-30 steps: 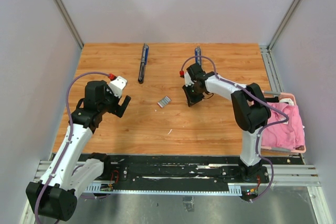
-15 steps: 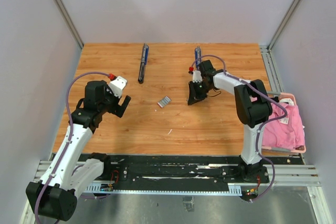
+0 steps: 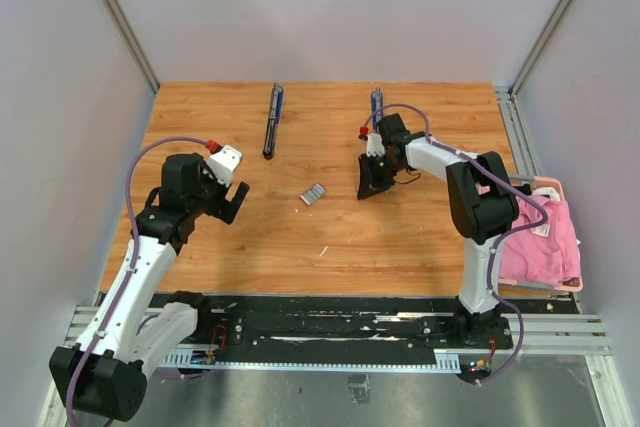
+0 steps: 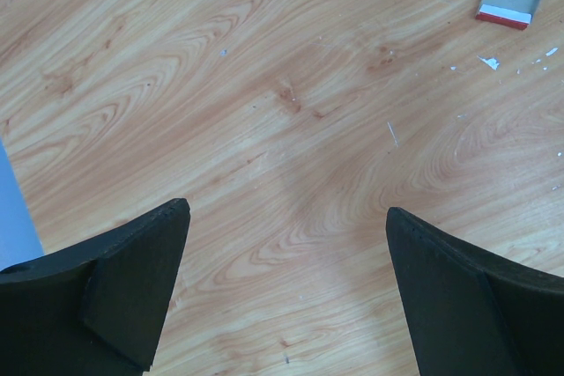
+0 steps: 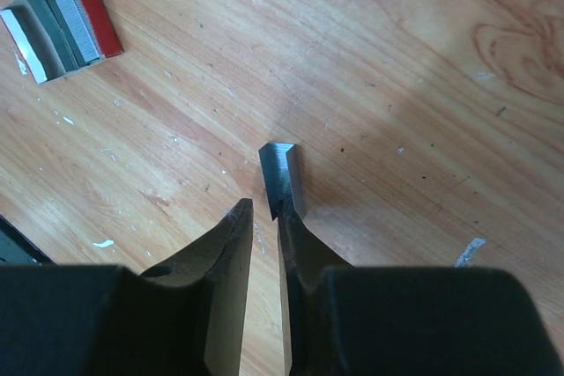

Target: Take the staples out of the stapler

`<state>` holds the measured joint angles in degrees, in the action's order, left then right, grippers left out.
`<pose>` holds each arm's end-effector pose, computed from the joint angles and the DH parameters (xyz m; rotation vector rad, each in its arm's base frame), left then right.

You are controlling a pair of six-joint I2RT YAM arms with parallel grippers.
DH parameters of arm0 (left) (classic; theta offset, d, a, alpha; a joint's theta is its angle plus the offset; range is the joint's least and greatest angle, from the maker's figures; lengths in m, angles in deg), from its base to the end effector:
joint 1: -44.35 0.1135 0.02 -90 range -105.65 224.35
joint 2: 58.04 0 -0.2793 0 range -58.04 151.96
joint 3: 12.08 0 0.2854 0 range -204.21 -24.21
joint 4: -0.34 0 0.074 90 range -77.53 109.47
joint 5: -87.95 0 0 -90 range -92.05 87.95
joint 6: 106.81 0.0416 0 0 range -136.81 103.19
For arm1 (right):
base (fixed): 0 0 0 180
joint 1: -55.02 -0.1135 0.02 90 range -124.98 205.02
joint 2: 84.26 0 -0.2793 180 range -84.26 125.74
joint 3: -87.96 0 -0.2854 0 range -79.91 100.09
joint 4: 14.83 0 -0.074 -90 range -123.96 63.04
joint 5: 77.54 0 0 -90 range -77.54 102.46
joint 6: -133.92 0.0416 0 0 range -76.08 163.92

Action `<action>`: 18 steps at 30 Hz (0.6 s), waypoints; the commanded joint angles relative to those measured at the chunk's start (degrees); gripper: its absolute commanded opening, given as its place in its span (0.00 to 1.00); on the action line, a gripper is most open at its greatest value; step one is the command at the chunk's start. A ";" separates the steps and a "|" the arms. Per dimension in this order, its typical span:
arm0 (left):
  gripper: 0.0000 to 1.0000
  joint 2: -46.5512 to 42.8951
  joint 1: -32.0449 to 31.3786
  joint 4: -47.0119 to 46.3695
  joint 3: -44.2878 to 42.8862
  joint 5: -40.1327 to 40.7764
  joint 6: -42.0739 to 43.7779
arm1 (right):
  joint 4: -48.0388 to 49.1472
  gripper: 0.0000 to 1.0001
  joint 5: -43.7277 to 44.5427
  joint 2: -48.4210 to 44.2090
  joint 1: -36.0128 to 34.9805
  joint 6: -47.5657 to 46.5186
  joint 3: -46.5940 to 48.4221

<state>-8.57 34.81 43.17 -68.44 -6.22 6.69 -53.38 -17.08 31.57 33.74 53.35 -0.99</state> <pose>0.2119 -0.0387 0.2922 0.6636 2.0941 0.0568 0.4121 0.1825 0.1468 -0.4472 2.6722 0.8572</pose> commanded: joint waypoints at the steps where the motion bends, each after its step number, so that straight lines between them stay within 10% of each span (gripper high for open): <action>1: 0.98 -0.43 0.22 -1.25 0.28 -0.49 0.14 | -1.10 0.19 -2.58 -2.85 -0.71 -0.21 2.04; 18: 0.98 -0.86 0.22 -1.25 0.33 -0.41 0.14 | -1.02 0.19 -1.77 -2.63 -0.43 -0.77 2.86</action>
<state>-8.59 34.81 43.17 -68.44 -6.22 6.69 -53.79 -19.04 27.75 33.74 53.09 0.27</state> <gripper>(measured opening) 0.981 0.193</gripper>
